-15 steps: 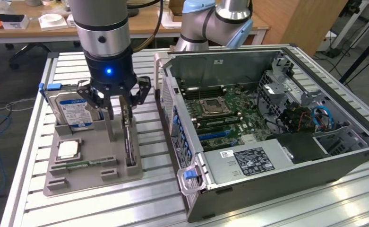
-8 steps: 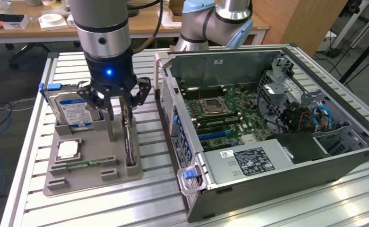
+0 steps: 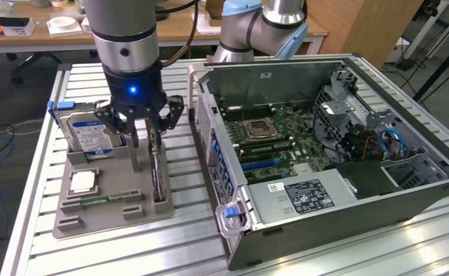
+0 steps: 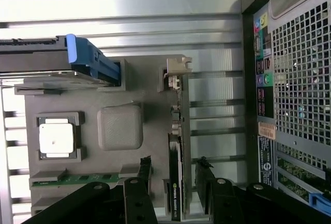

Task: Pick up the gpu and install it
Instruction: 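Pick up the gpu and move the gpu toward the slot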

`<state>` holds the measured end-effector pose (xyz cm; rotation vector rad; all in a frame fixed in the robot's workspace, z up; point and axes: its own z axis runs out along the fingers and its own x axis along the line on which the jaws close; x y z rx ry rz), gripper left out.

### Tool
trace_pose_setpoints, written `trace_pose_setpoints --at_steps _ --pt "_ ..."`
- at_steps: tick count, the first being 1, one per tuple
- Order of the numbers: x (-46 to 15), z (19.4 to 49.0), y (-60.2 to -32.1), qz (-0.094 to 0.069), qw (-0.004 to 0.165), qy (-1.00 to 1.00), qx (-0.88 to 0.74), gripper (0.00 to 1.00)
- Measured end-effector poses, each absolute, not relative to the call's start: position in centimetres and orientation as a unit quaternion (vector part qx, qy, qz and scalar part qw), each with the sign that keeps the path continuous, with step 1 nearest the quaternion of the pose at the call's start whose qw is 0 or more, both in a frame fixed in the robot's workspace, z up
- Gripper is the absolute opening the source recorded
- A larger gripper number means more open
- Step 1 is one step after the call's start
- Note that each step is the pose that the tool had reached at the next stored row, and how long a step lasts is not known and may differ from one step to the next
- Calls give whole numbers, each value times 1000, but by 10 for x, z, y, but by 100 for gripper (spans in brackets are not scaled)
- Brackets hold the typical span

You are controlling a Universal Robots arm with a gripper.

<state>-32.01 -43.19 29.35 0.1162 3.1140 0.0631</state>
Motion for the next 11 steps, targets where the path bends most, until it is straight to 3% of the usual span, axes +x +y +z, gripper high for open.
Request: trace_pose_setpoints --at_steps 11 --pt "-320 289 -433 20 12 999 37 47"
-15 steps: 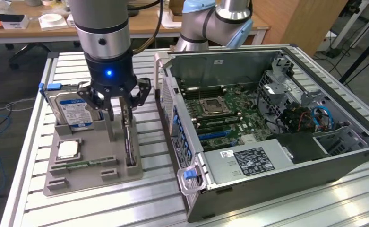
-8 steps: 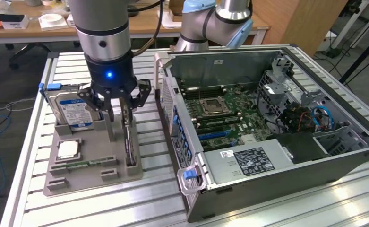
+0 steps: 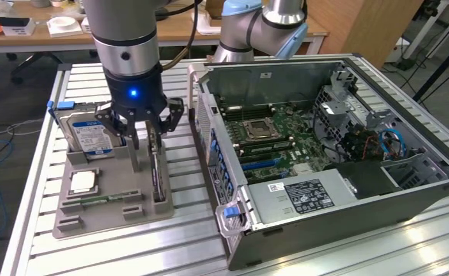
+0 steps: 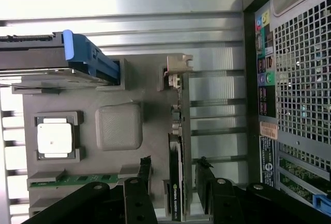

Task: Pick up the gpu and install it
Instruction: 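Pick up the gpu and move the gpu toward the slot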

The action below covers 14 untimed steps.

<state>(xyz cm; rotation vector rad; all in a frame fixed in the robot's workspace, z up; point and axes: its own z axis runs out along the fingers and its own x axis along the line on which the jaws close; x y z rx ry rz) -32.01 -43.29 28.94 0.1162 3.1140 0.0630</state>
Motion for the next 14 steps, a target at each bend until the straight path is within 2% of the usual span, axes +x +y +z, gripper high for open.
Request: trace_pose_setpoints --at_steps 14 --pt "-320 284 -435 20 12 999 37 47"
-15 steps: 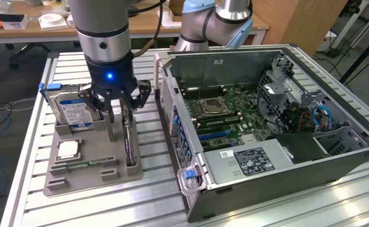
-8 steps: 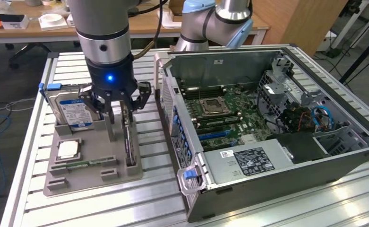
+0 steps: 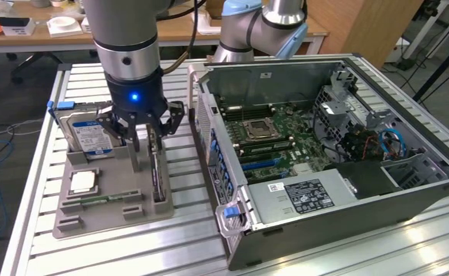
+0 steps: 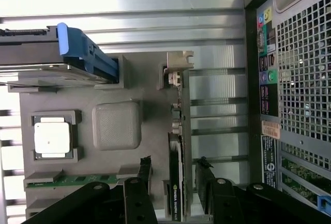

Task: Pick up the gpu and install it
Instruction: 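Pick up the gpu and move the gpu toward the slot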

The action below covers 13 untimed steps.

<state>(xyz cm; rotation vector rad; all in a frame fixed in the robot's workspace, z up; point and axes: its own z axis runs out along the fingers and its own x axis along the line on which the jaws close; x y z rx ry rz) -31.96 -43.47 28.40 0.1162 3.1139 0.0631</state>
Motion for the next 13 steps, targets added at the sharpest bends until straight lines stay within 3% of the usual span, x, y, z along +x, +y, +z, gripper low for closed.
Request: trace_pose_setpoints --at_steps 13 --pt "-317 279 -436 20 12 999 37 47"
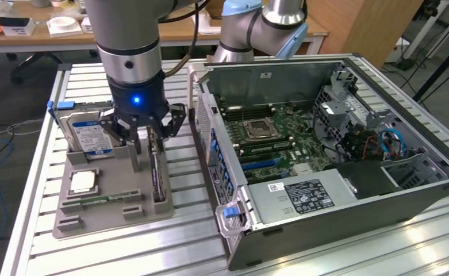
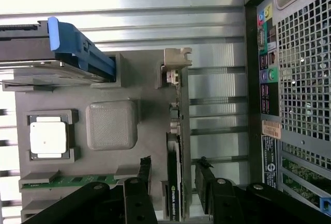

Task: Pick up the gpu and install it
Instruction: 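Pick up the gpu and move the gpu toward the slot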

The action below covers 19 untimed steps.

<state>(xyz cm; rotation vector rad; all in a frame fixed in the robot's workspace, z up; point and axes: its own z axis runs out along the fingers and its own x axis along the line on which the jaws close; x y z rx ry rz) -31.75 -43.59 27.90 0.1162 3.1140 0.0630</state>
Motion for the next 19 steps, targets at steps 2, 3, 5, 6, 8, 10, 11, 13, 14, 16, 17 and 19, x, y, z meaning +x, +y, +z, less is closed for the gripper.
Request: trace_pose_setpoints --at_steps 2,3,5,6,8,10,11,13,14,16,17,19 --pt "-317 278 -436 20 12 999 37 47" --pt "-317 278 -436 20 12 999 37 47" --pt "-317 277 -436 20 12 999 37 47" --pt "-317 276 -437 20 12 999 37 47" --pt "-317 275 -437 20 12 999 37 47" --pt "-316 274 -437 20 12 999 37 47" --pt "-316 274 -437 20 12 999 37 47" --pt "-316 273 -438 20 12 999 37 47" --pt "-316 273 -438 20 12 999 37 47" --pt "-316 272 -438 20 12 999 37 47" --pt "-316 272 -438 20 12 999 37 47" --pt "-316 271 -439 20 12 999 37 47"
